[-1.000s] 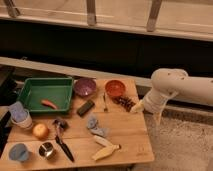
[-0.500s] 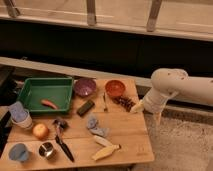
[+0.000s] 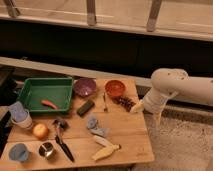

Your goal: Wipe purple bowl with eraser

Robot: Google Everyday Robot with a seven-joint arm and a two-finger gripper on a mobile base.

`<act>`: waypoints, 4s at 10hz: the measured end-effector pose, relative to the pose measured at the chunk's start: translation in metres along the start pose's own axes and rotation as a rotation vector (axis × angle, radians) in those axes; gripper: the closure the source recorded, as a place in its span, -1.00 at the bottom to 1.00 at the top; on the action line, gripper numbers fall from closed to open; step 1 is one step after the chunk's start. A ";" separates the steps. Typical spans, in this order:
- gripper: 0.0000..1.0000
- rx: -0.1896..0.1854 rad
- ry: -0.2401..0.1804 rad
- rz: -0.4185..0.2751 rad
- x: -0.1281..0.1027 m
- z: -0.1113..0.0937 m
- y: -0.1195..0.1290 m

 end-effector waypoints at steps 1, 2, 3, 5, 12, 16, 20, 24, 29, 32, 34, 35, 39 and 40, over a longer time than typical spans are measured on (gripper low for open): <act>-0.60 0.001 0.001 0.000 0.000 0.000 0.000; -0.60 0.003 0.003 -0.002 0.000 0.000 0.000; -0.60 0.004 0.007 -0.011 0.002 0.000 0.002; -0.60 0.008 0.017 -0.059 0.008 0.002 0.022; -0.60 0.004 0.027 -0.270 0.035 0.015 0.191; -0.60 -0.028 0.009 -0.417 0.057 -0.001 0.284; -0.60 -0.023 0.009 -0.420 0.057 0.000 0.283; -0.60 -0.025 0.008 -0.421 0.057 -0.001 0.283; -0.60 -0.031 -0.033 -0.471 0.046 -0.003 0.323; -0.60 -0.065 -0.046 -0.488 0.031 0.011 0.375; -0.60 -0.079 -0.036 -0.475 0.023 0.022 0.383; -0.60 -0.080 -0.036 -0.476 0.024 0.022 0.384; -0.60 -0.076 -0.036 -0.473 0.023 0.023 0.382; -0.60 -0.067 -0.025 -0.452 0.023 0.026 0.378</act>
